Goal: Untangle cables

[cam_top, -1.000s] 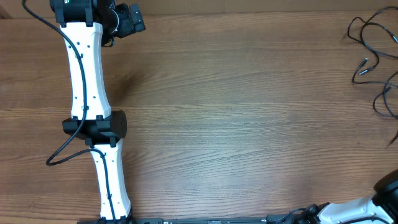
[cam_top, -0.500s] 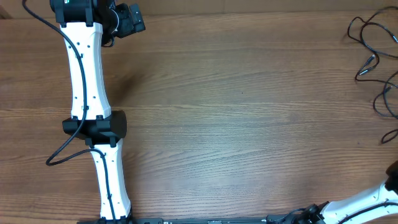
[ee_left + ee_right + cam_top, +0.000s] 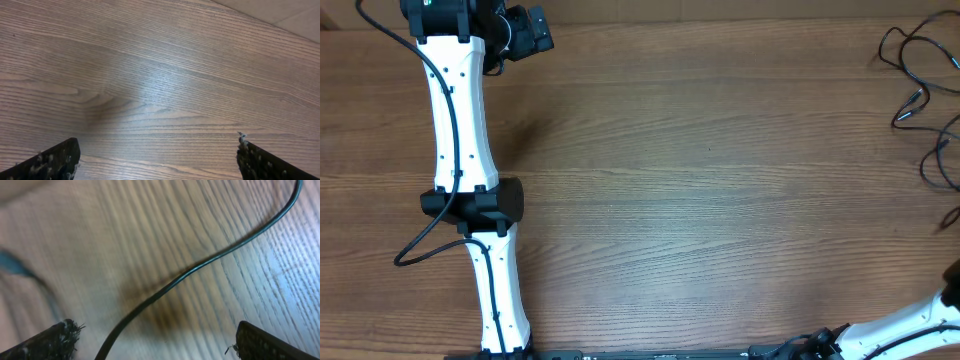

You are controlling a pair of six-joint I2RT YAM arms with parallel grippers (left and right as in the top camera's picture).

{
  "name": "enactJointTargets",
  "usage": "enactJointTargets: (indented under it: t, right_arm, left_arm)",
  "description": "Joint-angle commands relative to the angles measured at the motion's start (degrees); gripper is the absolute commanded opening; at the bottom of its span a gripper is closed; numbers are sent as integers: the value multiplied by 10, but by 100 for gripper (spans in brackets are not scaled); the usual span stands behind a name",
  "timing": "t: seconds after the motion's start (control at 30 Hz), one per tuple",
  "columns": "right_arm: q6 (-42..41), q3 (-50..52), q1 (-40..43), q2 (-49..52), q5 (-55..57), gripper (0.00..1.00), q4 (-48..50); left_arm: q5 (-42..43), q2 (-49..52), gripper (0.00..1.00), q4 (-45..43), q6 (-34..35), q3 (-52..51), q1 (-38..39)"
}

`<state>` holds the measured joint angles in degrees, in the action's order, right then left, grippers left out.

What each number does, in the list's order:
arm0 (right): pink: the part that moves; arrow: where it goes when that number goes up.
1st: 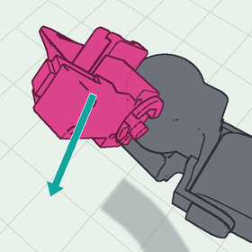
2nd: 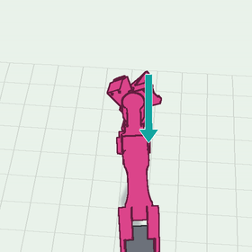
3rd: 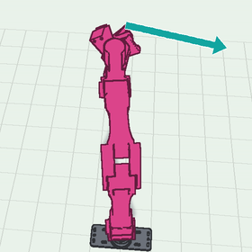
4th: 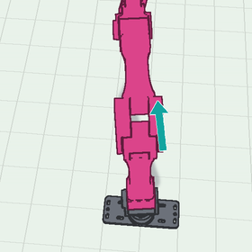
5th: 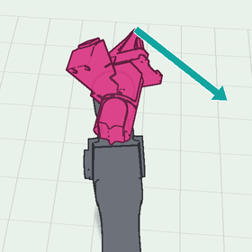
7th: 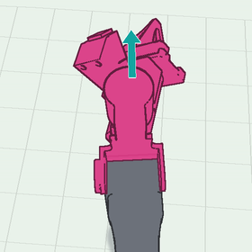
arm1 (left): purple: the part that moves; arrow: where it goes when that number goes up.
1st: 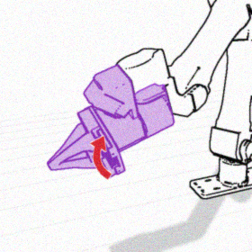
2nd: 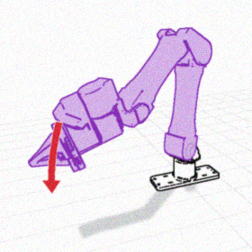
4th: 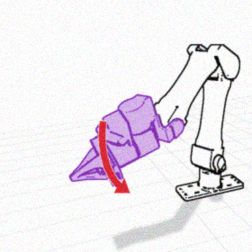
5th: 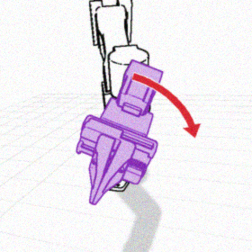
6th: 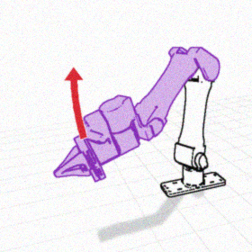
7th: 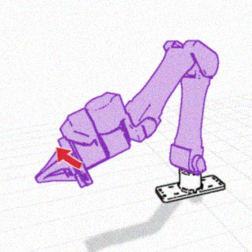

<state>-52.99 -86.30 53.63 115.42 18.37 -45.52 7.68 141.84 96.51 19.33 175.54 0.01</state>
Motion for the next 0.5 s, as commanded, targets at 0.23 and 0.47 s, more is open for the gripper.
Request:
enactJointTargets:
  t: [0.23,0.47]
  right_arm:
    - [100,-42,-83,-157,-34,100,57]
    - [98,-40,-128,-132,-56,100,63]
  left_arm:
    - [-6,-20,100,2,4,12,7]
    - [-6,-20,100,2,4,12,7]
